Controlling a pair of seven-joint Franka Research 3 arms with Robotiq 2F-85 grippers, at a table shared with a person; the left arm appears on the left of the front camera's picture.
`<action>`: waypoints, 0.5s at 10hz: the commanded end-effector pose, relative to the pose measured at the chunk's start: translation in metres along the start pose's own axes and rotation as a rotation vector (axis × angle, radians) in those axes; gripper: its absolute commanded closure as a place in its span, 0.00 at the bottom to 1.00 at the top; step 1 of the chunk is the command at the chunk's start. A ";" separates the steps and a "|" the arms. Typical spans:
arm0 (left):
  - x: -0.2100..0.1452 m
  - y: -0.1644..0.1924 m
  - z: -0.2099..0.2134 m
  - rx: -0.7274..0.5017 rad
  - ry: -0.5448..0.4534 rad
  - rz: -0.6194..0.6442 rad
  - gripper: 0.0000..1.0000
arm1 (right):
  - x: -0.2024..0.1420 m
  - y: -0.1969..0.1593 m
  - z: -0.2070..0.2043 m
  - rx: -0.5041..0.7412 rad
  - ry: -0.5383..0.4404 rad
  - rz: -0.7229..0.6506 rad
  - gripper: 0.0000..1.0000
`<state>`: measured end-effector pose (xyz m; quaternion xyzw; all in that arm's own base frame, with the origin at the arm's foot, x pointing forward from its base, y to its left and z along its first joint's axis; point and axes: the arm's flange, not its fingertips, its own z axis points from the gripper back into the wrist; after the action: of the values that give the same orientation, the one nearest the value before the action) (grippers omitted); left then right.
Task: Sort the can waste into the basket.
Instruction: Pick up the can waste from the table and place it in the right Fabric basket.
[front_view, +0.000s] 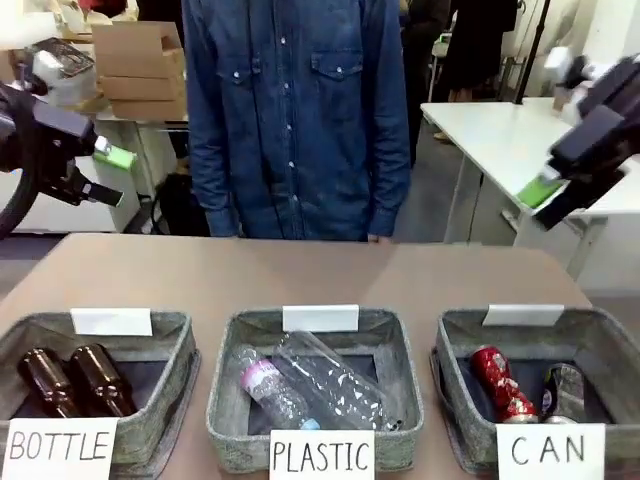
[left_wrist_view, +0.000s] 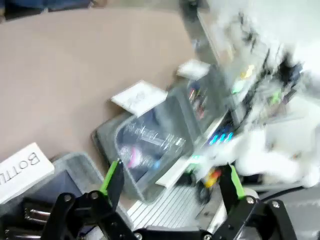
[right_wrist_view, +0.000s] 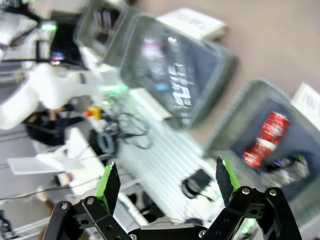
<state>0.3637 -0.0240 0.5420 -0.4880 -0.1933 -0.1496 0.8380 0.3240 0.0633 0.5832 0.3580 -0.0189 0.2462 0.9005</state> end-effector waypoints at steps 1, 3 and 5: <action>-0.021 0.014 0.024 -0.126 -0.395 0.094 0.00 | 0.031 -0.005 0.010 0.393 -0.048 -0.279 0.00; -0.049 0.023 0.036 -0.180 -0.449 0.130 0.00 | 0.037 -0.023 0.031 0.615 -0.289 -0.602 0.00; -0.066 0.033 0.011 -0.116 -0.317 0.094 0.00 | 0.007 -0.047 0.077 0.635 -0.521 -0.665 0.00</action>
<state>0.3431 0.0371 0.5257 -0.5850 -0.3020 0.0047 0.7527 0.3776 0.0003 0.5995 0.5985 0.0383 -0.0314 0.7996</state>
